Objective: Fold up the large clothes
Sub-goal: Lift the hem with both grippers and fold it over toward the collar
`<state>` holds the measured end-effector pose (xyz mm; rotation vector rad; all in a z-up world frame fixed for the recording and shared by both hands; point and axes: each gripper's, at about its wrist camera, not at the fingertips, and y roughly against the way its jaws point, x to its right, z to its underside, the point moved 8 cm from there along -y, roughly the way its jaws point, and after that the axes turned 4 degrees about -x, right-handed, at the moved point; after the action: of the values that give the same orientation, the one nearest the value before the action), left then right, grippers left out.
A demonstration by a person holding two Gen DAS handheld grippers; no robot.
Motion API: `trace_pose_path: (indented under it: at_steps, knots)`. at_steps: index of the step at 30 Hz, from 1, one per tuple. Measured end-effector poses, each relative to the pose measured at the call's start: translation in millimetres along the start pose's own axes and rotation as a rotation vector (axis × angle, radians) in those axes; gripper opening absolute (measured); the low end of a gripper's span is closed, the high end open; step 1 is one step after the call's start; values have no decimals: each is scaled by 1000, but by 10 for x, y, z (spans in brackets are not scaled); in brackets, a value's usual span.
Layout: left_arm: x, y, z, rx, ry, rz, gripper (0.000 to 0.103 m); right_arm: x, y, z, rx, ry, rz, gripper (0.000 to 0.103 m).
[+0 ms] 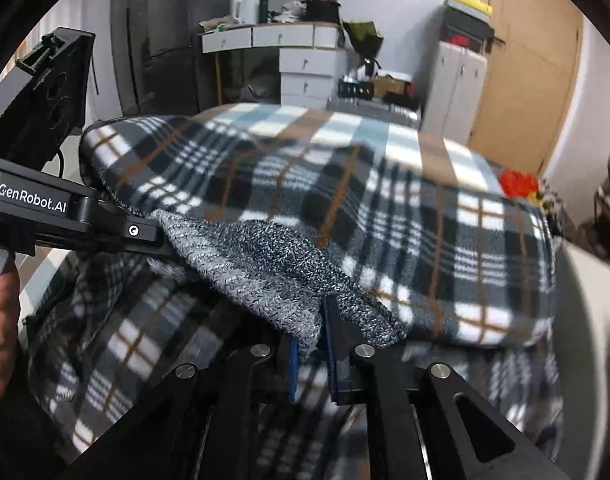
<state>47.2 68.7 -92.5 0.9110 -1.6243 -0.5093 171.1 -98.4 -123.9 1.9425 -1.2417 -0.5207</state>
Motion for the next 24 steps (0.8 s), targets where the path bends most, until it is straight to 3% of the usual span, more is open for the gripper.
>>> trace_pose_path:
  at_steps: [1, 3, 5, 8, 9, 10, 14, 17, 20, 24]
  knots:
    - [11, 12, 24, -21, 0, 3, 7, -8, -24, 41, -16, -2, -3, 21]
    - [35, 80, 77, -77, -2, 24, 8, -57, -60, 141, -68, -3, -48, 50]
    - [75, 225, 152, -96, -26, 44, 13, -105, -24, 228, -102, 8, -94, 69]
    - [230, 546, 158, -29, -102, 65, 43, -125, 169, 240, -103, 59, -126, 70]
    - [296, 691, 117, 10, -133, 66, 61, -103, 246, 213, -88, 64, -134, 70]
    - [353, 844, 41, 61, -159, 61, 70, -51, 344, 140, -68, 61, -141, 71]
    - [396, 1138, -419, 204, -204, 4, 72, 348, 652, -432, 32, -34, -155, 87]
    - [252, 948, -738, 202, -149, -22, 72, 628, 616, -945, 72, -88, -126, 94]
    - [57, 678, -805, 166, -80, 9, 72, 832, 334, -1317, 34, -129, -115, 94]
    - [-365, 435, -700, 130, 29, -36, 72, 1116, -249, -1347, -119, -184, -60, 94]
